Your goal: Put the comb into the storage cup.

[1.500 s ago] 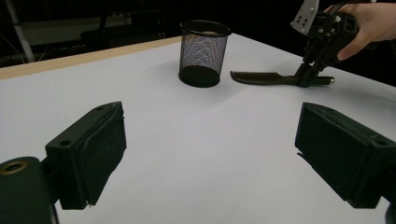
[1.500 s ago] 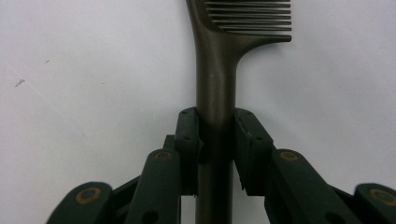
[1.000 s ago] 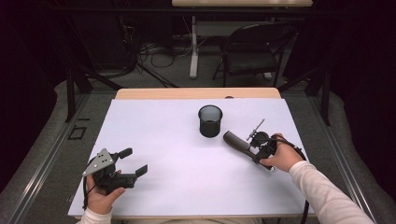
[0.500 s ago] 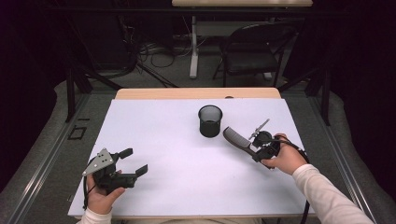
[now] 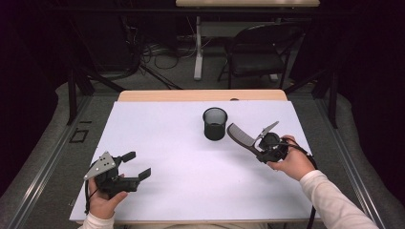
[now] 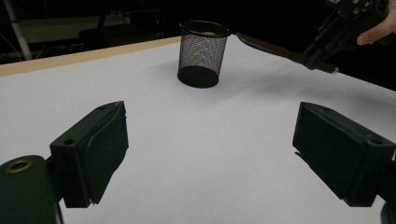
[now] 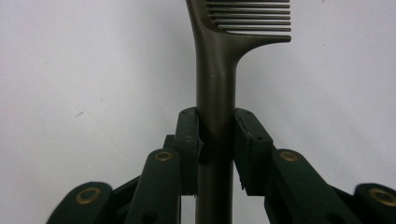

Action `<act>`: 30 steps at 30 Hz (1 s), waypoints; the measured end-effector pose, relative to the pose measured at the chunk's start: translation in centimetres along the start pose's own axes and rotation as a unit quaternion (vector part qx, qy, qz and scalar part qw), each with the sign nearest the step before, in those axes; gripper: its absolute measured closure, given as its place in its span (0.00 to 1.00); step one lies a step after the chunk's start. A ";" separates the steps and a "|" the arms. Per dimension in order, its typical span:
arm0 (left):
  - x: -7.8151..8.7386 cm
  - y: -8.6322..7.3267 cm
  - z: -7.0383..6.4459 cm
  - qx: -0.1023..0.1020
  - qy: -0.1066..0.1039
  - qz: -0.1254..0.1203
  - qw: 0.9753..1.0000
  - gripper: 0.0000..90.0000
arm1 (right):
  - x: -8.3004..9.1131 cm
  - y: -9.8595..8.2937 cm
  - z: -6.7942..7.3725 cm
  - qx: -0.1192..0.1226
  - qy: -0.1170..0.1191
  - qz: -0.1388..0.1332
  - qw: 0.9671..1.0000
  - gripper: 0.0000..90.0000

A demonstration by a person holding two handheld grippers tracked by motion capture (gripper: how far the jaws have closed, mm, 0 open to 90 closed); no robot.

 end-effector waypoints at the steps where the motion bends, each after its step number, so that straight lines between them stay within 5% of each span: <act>1: 0.0 0.0 0.0 -0.001 0.000 0.000 1.000 0.12 | 0.1 0.1 0.1 -0.005 -0.001 -0.009 1.000 0.81; 30: 0.1 0.0 0.0 -0.002 0.002 -0.002 1.000 0.12 | 2.4 2.6 2.1 0.005 -0.005 -0.109 0.994 0.81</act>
Point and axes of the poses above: each handheld gripper's, and its own axes: x roughly backward along the jaws, y roughly out of its top, z roughly to its left, the point moved 5 cm from there along -x, roughly forward along the jaws, and after that the axes turned 13 degrees about -y, right-handed, at the moved point
